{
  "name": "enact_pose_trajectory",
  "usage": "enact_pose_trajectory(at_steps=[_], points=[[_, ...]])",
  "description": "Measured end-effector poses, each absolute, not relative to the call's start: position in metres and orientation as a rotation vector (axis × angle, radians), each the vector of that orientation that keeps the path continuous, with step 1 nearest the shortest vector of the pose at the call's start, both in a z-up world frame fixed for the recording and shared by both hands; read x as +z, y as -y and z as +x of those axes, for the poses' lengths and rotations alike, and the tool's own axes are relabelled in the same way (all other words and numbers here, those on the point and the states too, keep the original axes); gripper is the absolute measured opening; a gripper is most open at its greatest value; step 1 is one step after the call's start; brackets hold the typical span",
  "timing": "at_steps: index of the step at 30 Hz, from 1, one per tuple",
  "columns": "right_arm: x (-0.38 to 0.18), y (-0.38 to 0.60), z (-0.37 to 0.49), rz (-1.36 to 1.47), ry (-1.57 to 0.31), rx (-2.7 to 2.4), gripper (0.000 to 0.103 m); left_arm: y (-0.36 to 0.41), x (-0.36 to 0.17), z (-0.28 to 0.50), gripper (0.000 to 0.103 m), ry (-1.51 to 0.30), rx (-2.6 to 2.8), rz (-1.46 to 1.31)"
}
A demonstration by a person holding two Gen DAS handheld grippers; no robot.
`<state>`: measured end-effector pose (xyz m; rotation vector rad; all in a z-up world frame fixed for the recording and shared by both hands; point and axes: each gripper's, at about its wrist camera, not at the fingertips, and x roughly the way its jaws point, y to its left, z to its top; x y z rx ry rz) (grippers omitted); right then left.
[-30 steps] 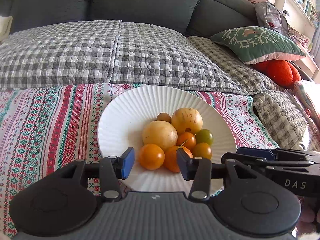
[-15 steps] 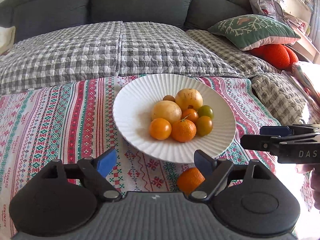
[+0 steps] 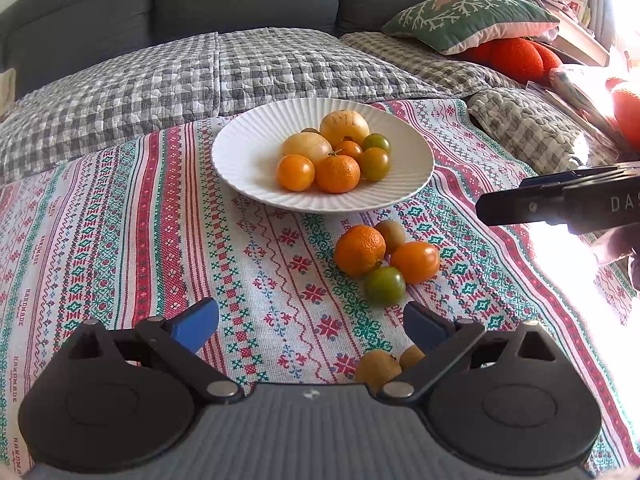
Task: Organize fruits
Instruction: 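Withdraw both open tools from the plate toward the remaining fruits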
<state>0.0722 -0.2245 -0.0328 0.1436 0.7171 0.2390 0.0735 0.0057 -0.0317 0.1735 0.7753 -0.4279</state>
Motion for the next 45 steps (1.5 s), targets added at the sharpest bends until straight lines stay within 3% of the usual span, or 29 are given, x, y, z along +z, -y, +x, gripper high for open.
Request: enact_pose_trajectory(at_steps=[13, 25, 28, 39, 45], points=[[-0.044, 0.207, 0.050, 0.078, -0.681, 0.277, 0.096, -0.020, -0.032, 0.044, 0.087, -0.717, -0.491, 0.196], [-0.060, 0.198, 0.039, 0.037, -0.690, 0.286, 0.097, -0.023, -0.036, 0.038, 0.083, -0.809, -0.508, 0.161], [-0.063, 0.193, 0.035, 0.009, -0.688, 0.296, 0.097, -0.021, -0.035, 0.034, 0.078, -0.796, -0.525, 0.179], [-0.071, 0.181, 0.024, -0.050, -0.690, 0.343, 0.097, -0.013, -0.043, 0.037, 0.038, -0.848, -0.538, 0.227], [-0.075, 0.174, 0.018, -0.079, -0.700, 0.393, 0.094, -0.011, -0.043, 0.042, 0.029, -0.842, -0.578, 0.175]])
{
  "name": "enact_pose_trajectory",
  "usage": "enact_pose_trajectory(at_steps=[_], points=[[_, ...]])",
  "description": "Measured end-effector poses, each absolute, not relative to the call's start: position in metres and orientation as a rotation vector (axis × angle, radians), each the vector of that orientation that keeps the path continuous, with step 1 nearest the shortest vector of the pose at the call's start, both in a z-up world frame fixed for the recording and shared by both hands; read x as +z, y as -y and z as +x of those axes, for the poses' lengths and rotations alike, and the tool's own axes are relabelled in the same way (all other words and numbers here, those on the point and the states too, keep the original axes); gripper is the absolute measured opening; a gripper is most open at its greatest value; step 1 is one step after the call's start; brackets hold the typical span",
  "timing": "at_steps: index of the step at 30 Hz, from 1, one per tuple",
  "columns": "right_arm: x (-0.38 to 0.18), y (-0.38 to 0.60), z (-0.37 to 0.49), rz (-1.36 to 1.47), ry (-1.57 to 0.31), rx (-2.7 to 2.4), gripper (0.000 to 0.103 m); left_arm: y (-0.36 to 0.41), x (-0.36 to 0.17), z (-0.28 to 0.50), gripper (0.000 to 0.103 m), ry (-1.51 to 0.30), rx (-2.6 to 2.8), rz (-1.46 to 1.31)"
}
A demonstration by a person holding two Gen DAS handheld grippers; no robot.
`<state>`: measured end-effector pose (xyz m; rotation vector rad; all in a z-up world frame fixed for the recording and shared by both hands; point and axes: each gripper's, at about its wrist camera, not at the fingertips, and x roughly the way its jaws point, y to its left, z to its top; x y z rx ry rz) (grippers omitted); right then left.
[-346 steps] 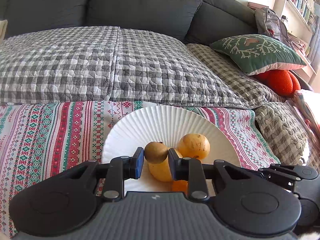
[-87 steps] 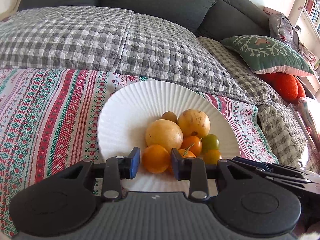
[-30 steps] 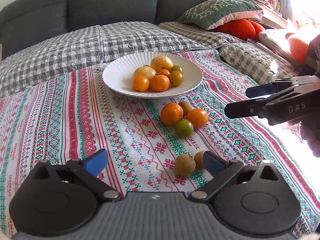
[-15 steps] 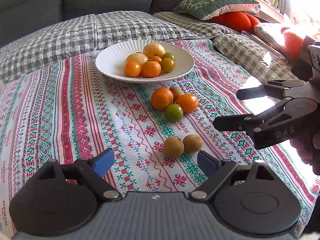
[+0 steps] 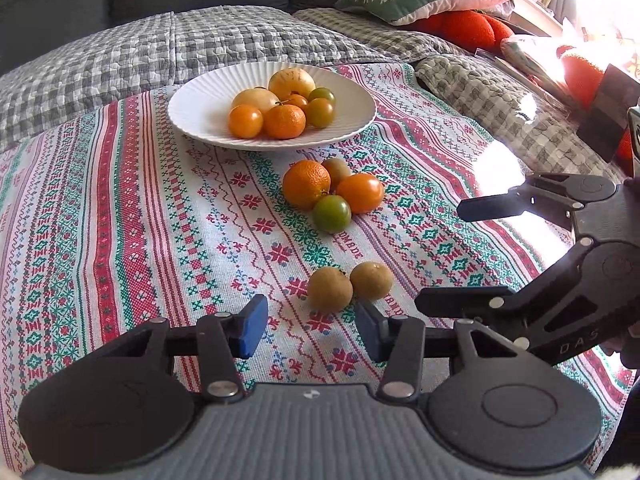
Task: Organize fruits
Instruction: 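Withdraw both open tools from the plate toward the remaining fruits, then grasp a small brown fruit with the left tool while the right tool grasps another brown fruit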
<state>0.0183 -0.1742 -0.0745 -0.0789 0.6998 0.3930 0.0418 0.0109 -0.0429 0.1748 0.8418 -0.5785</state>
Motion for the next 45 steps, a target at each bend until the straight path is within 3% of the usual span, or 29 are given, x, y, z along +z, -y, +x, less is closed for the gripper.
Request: enact_pose_trajectory(at_steps=[11, 19, 24, 45], points=[[-0.080, 0.164, 0.016, -0.120, -0.738, 0.444, 0.082, 0.003, -0.047, 0.042, 0.024, -0.817, -0.597, 0.177], [-0.080, 0.160, 0.016, -0.157, -0.759, 0.456, 0.077, 0.007, -0.048, 0.046, 0.003, -0.830, -0.578, 0.194], [-0.075, 0.163, 0.017, -0.120, -0.746, 0.452, 0.068, 0.004, -0.044, 0.047, 0.003, -0.835, -0.549, 0.181], [-0.074, 0.141, 0.034, -0.047, -0.769, 0.527, 0.051, -0.013, -0.035, 0.054, 0.003, -0.883, -0.457, 0.145]])
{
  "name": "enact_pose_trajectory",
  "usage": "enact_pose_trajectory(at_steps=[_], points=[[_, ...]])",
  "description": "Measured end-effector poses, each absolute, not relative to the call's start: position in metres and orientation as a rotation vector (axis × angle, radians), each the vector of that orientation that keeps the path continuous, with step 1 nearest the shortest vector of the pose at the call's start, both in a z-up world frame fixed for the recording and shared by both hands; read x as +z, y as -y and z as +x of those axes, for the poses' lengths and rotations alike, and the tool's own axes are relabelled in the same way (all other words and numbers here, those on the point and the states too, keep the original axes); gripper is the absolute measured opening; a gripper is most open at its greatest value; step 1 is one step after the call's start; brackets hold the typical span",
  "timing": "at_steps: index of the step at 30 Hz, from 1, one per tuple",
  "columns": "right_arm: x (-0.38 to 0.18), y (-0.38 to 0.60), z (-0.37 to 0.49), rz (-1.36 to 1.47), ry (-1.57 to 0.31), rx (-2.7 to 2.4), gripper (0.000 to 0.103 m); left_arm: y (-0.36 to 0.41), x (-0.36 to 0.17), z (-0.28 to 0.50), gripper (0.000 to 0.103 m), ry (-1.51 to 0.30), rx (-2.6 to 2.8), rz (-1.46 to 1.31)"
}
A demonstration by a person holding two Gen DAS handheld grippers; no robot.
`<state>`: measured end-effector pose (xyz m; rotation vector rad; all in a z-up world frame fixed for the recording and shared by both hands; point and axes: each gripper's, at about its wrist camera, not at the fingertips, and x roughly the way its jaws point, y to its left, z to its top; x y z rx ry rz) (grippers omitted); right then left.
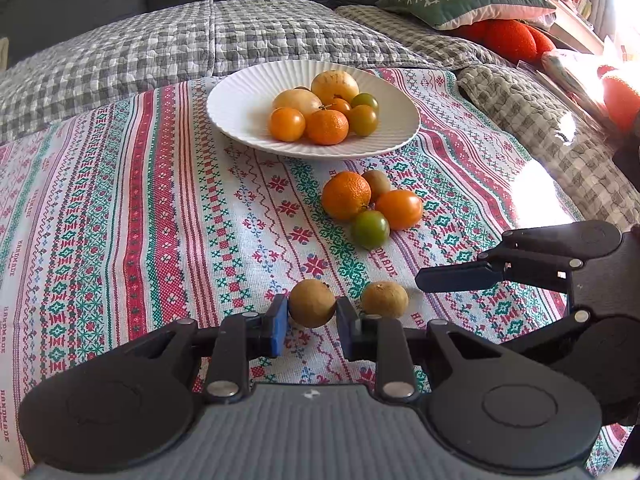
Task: Organize fruits
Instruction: 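Grasp a small brown fruit with the left tool while the right tool grasps another brown fruit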
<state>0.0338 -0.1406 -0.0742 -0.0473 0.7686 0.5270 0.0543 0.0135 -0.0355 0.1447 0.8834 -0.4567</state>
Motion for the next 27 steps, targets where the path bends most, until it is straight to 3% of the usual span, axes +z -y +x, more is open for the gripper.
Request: enact_pose_trajectory(at_steps=[15, 27], points=[[-0.074, 0.124, 0.044, -0.097, -0.778, 0.500, 0.029, -0.016, -0.029, 0.051, 0.003, -0.869, -0.457, 0.135], [-0.073, 0.125, 0.047, -0.100, -0.780, 0.492, 0.022, -0.017, -0.029, 0.053, 0.003, -0.877, -0.442, 0.141]])
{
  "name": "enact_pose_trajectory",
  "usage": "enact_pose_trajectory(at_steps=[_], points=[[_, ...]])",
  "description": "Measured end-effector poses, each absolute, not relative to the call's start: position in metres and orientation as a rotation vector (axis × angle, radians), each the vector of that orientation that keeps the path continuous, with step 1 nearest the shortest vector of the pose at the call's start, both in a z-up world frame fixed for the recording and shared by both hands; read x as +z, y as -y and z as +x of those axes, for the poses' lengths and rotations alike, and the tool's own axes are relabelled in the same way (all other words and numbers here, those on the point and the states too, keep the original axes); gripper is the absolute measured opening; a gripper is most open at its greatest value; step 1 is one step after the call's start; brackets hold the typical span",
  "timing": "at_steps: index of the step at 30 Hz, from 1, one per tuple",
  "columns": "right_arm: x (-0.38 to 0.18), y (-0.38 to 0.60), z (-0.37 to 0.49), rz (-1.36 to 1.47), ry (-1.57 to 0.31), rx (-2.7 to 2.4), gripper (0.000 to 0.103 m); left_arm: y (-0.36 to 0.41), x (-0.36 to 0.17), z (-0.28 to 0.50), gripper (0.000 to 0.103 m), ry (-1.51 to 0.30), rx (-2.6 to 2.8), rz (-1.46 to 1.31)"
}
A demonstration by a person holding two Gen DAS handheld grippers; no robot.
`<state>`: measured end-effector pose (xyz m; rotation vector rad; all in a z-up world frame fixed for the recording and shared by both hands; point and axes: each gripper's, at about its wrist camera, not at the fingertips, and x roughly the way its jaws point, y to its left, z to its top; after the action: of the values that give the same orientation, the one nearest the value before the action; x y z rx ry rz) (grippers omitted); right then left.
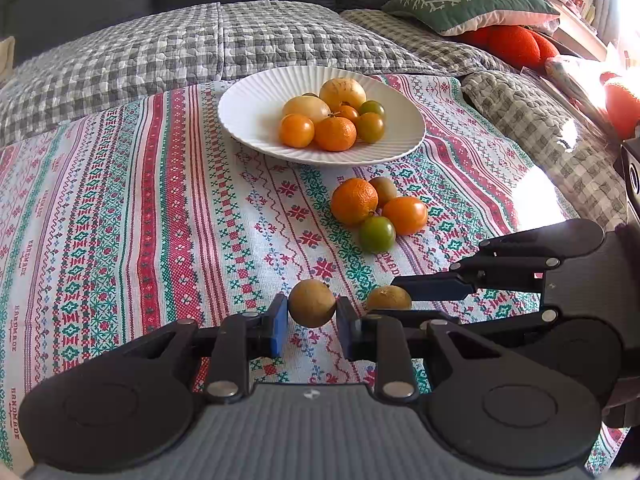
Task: Organize fruits
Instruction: 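Grasp a small brown fruit with the left tool while the right tool grasps another brown fruit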
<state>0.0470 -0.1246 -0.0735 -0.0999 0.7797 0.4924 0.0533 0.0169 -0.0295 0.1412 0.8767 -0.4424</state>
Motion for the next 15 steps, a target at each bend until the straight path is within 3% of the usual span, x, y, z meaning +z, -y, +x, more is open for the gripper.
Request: enact_pose_trajectory(at_steps=[15], points=[[-0.060, 0.132, 0.042, -0.104, -0.766, 0.465, 0.022, -0.013, -0.026, 0.052, 0.003, -0.859, -0.450, 0.153]])
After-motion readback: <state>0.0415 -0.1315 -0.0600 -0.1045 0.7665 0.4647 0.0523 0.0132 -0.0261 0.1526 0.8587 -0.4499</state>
